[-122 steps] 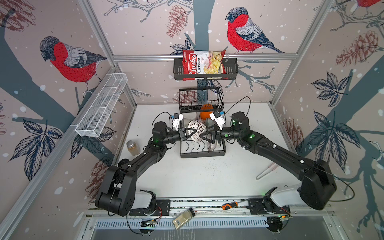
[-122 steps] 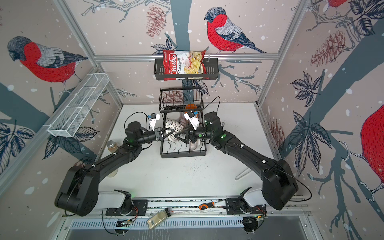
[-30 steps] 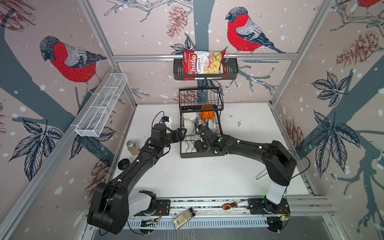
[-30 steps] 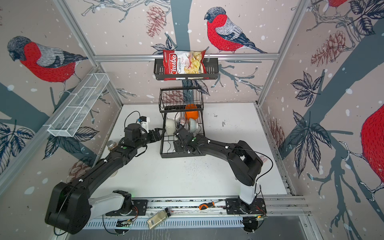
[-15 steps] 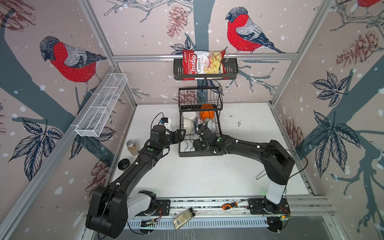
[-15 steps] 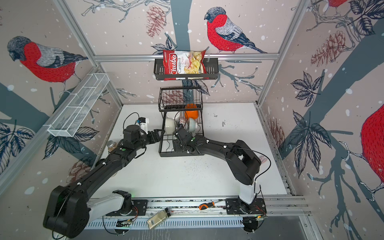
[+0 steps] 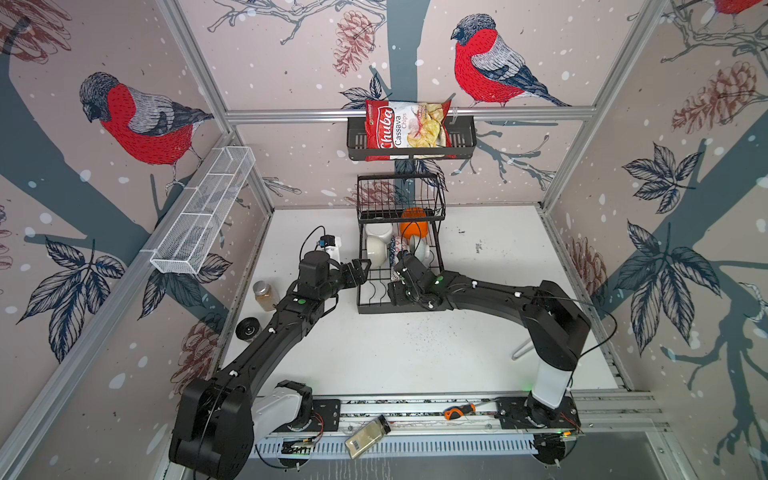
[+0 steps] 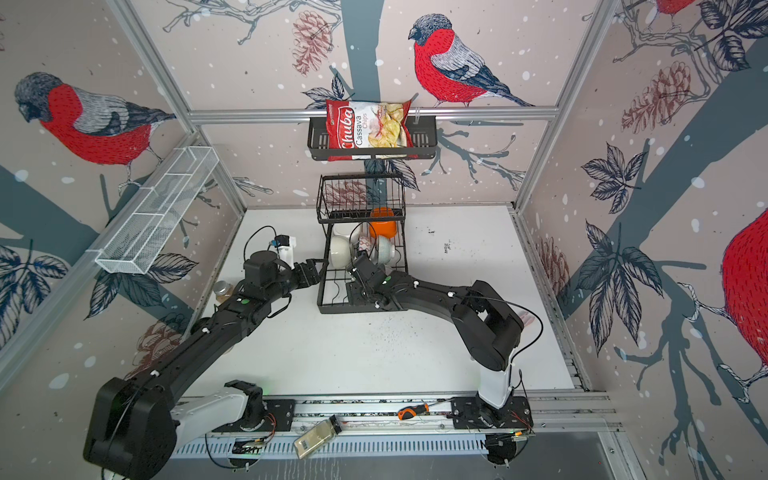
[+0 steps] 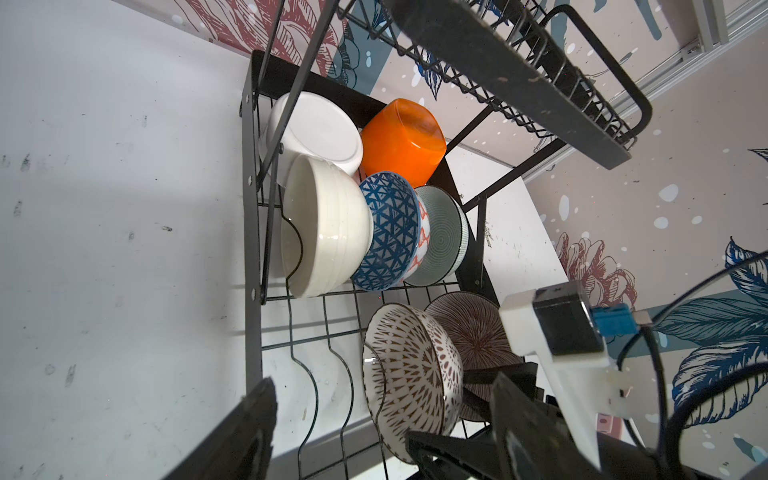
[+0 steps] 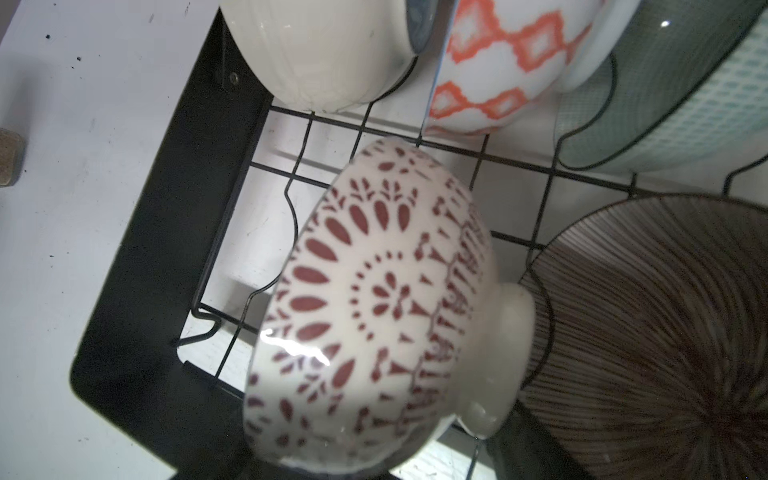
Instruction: Load the bowls into the dish rack
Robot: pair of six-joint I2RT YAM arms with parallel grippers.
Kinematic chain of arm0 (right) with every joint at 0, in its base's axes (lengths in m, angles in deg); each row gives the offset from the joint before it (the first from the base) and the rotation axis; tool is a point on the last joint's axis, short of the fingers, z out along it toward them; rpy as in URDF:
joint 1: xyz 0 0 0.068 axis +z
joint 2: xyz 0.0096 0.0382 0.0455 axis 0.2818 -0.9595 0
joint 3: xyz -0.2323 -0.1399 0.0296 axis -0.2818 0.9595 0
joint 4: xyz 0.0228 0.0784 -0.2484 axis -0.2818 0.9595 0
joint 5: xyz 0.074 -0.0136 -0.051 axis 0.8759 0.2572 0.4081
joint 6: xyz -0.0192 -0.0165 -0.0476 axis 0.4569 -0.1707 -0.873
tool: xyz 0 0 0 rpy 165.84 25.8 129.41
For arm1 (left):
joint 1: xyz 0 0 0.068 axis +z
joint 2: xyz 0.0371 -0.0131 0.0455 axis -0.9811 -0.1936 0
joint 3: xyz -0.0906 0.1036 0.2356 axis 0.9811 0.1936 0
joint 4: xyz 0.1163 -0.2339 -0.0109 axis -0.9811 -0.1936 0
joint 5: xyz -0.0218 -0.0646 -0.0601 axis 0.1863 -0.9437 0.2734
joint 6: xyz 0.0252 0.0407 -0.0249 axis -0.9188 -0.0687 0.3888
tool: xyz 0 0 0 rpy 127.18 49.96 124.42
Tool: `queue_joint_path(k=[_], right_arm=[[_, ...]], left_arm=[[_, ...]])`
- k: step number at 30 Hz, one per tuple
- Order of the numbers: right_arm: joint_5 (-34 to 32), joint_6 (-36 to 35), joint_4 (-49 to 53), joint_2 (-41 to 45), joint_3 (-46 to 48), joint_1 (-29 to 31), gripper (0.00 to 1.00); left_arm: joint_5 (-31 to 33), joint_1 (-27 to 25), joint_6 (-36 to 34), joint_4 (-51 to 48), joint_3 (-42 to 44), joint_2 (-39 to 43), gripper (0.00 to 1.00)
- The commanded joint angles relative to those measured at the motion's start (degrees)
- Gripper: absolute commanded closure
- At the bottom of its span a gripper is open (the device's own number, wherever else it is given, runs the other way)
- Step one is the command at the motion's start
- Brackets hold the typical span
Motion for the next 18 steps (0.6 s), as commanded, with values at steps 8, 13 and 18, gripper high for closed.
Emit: queue_joint_path(k=[8,13,18], right_arm=[[-1.0,0.0,2.4,1.4,-0.1,0.2,0.21],[-1.8,-0.2,3.1,1.9,-0.9,0.2,0.20],[-4.5,-0.6,4.2,3.5,-1.3,0.2,0.17]], left_arm=[[0.5,0.1,-0.3,-0.5,0.3,0.9,0.20],[0.7,0.1,-0.3,-0.5,0.2,0.9,0.20],[1.3,0.1,-0.6,-0.7,0.1,1.1,0.20]])
